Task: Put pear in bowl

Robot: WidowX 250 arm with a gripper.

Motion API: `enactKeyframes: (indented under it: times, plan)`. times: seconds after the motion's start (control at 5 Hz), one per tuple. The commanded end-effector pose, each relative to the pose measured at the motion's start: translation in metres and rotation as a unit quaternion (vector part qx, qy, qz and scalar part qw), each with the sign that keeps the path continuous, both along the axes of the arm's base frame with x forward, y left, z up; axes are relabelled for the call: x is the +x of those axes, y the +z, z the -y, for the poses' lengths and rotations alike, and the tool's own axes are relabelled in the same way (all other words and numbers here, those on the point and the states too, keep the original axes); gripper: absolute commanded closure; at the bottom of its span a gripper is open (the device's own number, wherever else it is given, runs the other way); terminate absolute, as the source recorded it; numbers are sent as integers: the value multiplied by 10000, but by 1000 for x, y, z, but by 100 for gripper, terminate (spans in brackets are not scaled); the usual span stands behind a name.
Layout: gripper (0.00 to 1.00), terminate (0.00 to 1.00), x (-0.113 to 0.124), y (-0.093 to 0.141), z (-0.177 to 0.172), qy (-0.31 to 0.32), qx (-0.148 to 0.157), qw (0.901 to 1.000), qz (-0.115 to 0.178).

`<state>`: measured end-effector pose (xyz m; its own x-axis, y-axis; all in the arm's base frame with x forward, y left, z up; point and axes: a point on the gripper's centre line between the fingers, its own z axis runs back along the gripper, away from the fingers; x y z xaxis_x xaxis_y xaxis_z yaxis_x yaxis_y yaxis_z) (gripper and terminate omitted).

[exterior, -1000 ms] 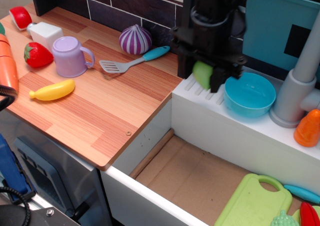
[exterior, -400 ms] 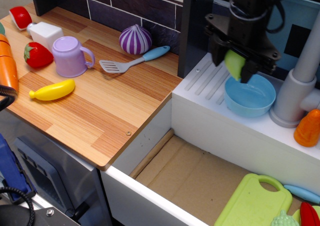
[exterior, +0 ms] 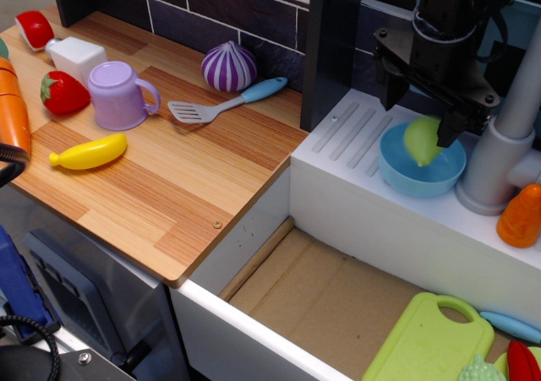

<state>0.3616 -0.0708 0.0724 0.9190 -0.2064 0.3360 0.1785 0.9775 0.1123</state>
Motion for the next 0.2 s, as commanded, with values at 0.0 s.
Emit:
enactKeyframes:
  times: [0.0]
  plan:
    - [0, 100, 8, 13, -1, 35, -70, 9997, 214]
